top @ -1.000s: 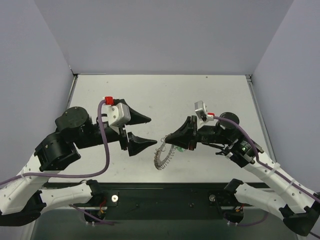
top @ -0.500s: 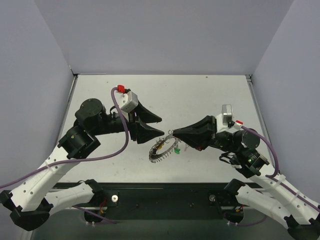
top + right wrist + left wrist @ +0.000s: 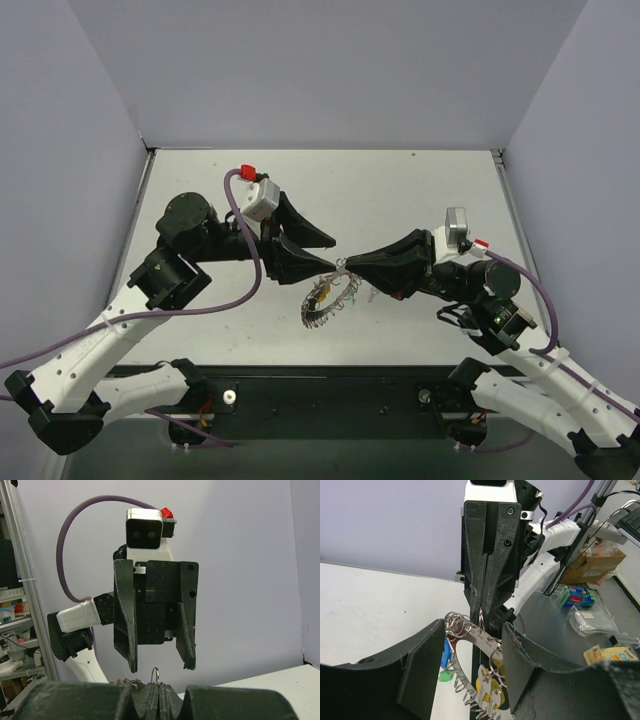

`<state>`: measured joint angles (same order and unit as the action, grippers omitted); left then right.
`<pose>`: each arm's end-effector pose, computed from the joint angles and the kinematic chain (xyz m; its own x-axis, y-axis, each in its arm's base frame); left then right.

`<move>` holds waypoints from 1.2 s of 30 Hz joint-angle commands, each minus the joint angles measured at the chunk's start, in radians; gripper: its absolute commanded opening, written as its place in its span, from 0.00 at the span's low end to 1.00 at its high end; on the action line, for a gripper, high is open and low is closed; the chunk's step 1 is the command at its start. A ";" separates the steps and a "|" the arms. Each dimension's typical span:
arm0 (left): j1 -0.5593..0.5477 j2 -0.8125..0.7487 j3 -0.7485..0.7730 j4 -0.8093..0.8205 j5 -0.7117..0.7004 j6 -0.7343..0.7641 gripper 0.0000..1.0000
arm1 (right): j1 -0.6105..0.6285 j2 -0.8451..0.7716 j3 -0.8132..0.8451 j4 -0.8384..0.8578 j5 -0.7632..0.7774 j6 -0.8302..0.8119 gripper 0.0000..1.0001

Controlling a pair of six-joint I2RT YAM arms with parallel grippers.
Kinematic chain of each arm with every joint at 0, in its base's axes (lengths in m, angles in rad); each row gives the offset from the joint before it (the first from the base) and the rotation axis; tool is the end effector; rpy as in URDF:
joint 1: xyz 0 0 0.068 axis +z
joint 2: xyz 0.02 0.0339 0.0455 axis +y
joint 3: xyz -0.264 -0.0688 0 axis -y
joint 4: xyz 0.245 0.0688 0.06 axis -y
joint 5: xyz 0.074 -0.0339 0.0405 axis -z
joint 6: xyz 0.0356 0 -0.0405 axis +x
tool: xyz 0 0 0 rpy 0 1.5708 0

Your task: Put the keys on the keyring

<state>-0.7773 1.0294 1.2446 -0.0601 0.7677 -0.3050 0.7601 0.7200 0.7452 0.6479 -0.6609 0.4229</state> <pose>0.1316 -0.1641 0.4661 -0.1934 -0.1128 -0.9746 0.9809 -0.0024 -0.1944 0.0899 0.1156 0.4174 0.0460 0.4908 -0.8701 -0.9986 0.0439 -0.0281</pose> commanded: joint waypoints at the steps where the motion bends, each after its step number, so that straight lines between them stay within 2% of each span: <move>1: 0.001 0.008 -0.007 0.092 0.015 -0.032 0.57 | -0.004 -0.002 0.010 0.165 0.004 -0.001 0.00; 14: -0.004 0.034 -0.014 0.089 0.028 -0.040 0.50 | -0.002 -0.008 0.002 0.171 0.015 -0.006 0.00; 18: -0.011 0.037 -0.014 0.063 0.010 -0.025 0.57 | -0.004 -0.011 0.000 0.173 0.017 -0.006 0.00; 21: -0.017 0.038 -0.017 0.062 -0.004 -0.013 0.57 | -0.004 -0.013 -0.003 0.180 0.020 -0.006 0.00; 27: -0.040 0.057 -0.008 -0.020 -0.036 0.027 0.49 | -0.004 -0.019 -0.007 0.191 0.026 -0.003 0.00; 31: -0.051 0.061 -0.005 -0.035 -0.048 0.044 0.33 | -0.005 -0.016 -0.004 0.190 0.018 -0.003 0.00; 34: -0.053 0.061 -0.005 -0.040 -0.057 0.046 0.06 | -0.004 -0.016 -0.007 0.194 0.017 0.000 0.00; 35: -0.051 0.060 -0.004 -0.043 -0.061 0.047 0.00 | -0.004 -0.016 -0.009 0.194 0.017 0.001 0.00; 36: -0.053 0.058 -0.001 -0.047 -0.068 0.050 0.00 | -0.004 -0.017 -0.009 0.194 0.018 0.001 0.00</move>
<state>-0.8200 1.0771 1.2266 -0.0792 0.7303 -0.2829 0.7467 0.7212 0.7147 0.6643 -0.6304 0.4210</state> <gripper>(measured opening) 0.049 0.027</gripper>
